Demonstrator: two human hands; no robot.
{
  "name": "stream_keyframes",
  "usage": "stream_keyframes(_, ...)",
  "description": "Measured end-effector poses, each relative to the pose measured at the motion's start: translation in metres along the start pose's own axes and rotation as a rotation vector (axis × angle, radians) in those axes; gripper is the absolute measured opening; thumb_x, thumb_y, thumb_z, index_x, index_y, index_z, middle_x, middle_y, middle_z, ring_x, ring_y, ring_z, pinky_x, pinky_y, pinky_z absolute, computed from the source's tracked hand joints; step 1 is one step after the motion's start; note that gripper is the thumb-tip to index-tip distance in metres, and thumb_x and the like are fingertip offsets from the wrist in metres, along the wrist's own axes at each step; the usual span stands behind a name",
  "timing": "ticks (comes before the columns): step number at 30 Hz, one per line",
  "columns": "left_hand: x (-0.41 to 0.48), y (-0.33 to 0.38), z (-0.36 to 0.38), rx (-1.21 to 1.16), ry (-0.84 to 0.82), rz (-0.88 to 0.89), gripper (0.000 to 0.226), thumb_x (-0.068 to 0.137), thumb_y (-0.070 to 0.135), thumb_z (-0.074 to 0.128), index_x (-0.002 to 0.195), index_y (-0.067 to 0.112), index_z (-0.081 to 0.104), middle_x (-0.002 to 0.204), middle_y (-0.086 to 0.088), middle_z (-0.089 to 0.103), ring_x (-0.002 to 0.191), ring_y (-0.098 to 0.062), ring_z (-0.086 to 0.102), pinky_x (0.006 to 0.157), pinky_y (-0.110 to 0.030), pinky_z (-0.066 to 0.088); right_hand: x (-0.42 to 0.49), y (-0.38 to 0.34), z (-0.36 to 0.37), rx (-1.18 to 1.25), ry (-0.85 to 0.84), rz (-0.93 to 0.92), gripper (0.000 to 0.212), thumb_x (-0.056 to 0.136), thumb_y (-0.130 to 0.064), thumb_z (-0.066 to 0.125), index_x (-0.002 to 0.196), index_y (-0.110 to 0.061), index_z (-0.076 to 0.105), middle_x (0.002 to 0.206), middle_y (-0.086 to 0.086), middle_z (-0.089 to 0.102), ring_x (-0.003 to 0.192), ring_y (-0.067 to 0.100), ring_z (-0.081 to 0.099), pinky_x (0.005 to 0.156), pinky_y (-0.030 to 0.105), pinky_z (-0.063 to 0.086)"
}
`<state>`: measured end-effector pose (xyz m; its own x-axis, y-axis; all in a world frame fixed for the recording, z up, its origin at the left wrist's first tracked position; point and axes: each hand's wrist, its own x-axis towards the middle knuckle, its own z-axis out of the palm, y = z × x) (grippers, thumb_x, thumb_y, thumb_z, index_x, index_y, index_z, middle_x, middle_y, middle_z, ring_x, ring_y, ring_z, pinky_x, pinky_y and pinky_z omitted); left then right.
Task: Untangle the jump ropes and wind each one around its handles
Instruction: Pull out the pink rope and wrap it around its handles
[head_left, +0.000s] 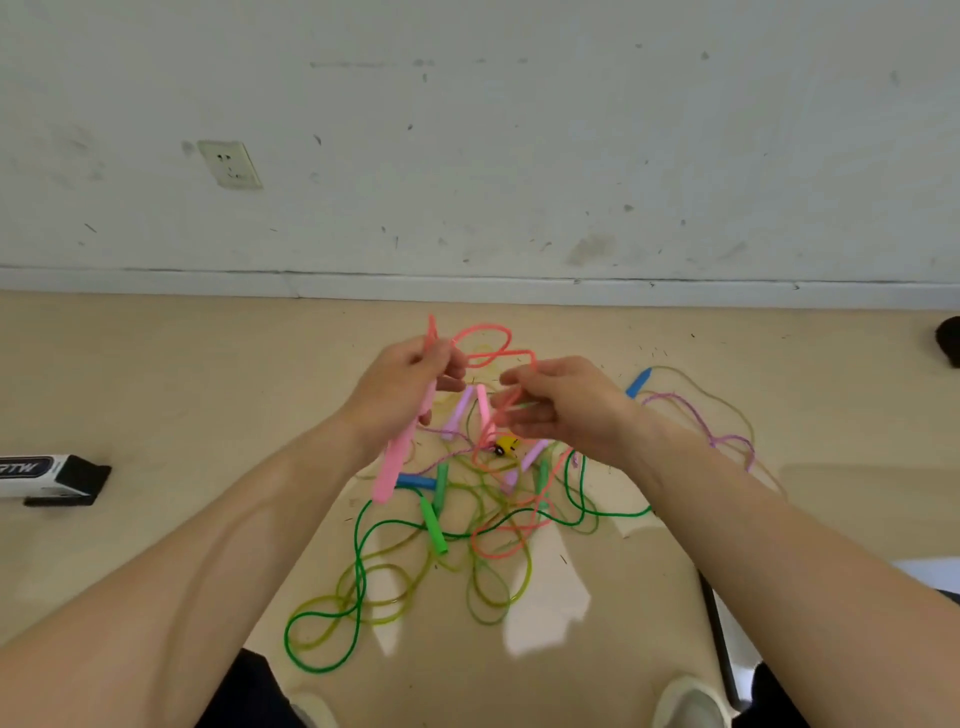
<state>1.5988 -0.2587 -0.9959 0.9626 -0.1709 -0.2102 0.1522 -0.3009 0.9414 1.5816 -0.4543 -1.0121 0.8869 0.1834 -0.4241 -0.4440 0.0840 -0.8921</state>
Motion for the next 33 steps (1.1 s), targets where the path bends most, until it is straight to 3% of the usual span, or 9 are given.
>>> stream_keyframes(3,-0.005,-0.009,0.021,0.064,-0.097,-0.038,0.033,0.107,0.025,0.042,0.105,0.002,0.066,0.097,-0.005,0.073,0.095,-0.024,0.069,0.051,-0.024,0.049,-0.008,-0.024,0.008,0.307,-0.039,-0.020,0.020,0.106,-0.010,0.041,0.106,-0.001,0.059,0.080,0.008,0.074,0.067,0.019,0.074,0.058,0.027,0.060)
stream_keyframes(7,-0.016,-0.011,0.036,-0.141,-0.312,-0.098,0.035,0.108,0.020,0.038,0.088,0.003,0.062,0.089,-0.011,0.075,0.085,-0.029,0.069,0.074,-0.029,0.057,-0.010,-0.047,-0.005,0.653,0.050,-0.113,0.020,0.105,-0.008,0.040,0.108,0.000,0.058,0.081,0.011,0.075,0.066,0.020,0.073,0.058,0.028,0.060)
stream_keyframes(11,-0.018,-0.004,0.034,-0.195,-0.269,-0.123,0.039,0.107,0.023,0.036,0.077,0.007,0.055,0.071,-0.009,0.068,0.055,-0.021,0.062,0.054,-0.024,0.049,-0.008,-0.049,-0.033,0.747,0.231,-0.150,0.022,0.106,-0.017,0.045,0.101,0.000,0.057,0.080,0.013,0.075,0.071,0.021,0.075,0.060,0.027,0.060)
stream_keyframes(15,-0.015,0.015,0.027,-0.489,-0.213,-0.178,0.039,0.106,0.036,0.036,0.076,0.015,0.049,0.062,-0.004,0.052,0.047,-0.016,0.045,0.047,-0.022,0.035,-0.011,-0.034,-0.037,0.322,0.315,-0.009,0.053,0.106,-0.047,0.034,0.096,-0.003,0.063,0.076,0.010,0.076,0.066,0.023,0.074,0.053,0.028,0.058)
stream_keyframes(19,-0.012,0.034,0.013,-0.789,-0.225,-0.197,0.038,0.105,0.045,0.035,0.078,0.021,0.047,0.066,0.004,0.048,0.049,-0.010,0.043,0.045,-0.020,0.035,-0.010,-0.018,-0.021,-0.054,0.376,-0.025,0.038,0.102,-0.024,0.036,0.079,-0.007,0.062,0.054,0.005,0.058,0.056,0.026,0.061,0.056,0.029,0.049)
stream_keyframes(24,-0.010,0.044,0.001,-0.990,-0.281,-0.157,0.034,0.101,0.048,0.037,0.081,0.023,0.048,0.070,0.009,0.048,0.052,-0.005,0.046,0.047,-0.018,0.036,-0.007,0.024,0.007,-0.369,-0.001,0.003,0.040,0.085,-0.007,0.042,0.092,-0.021,0.078,0.102,-0.002,0.074,0.096,0.020,0.066,0.080,0.032,0.052)
stream_keyframes(26,-0.006,0.043,-0.007,-1.061,-0.264,-0.154,0.033,0.101,0.048,0.038,0.081,0.024,0.048,0.071,0.010,0.049,0.052,-0.005,0.047,0.047,-0.017,0.036,-0.007,0.044,0.014,-0.389,-0.170,0.116,0.044,0.093,-0.028,0.036,0.086,-0.023,0.079,0.103,-0.006,0.076,0.102,0.020,0.066,0.094,0.040,0.044)
stream_keyframes(29,0.003,0.040,-0.029,-1.154,-0.173,-0.126,0.035,0.102,0.049,0.037,0.080,0.024,0.048,0.070,0.011,0.052,0.053,-0.003,0.047,0.047,-0.018,0.037,-0.008,0.065,0.012,-0.439,-0.283,0.288,0.081,0.098,-0.068,0.012,0.087,-0.016,0.073,0.104,0.004,0.077,0.091,0.017,0.067,0.096,0.041,0.036)
stream_keyframes(33,0.016,0.029,-0.058,-1.168,0.029,-0.088,0.040,0.103,0.049,0.037,0.077,0.022,0.048,0.072,0.007,0.057,0.057,-0.006,0.048,0.049,-0.018,0.036,-0.009,0.078,-0.003,-0.583,-0.279,0.409,0.087,0.091,-0.080,0.011,0.085,-0.015,0.070,0.105,0.005,0.075,0.101,0.020,0.065,0.099,0.044,0.038)
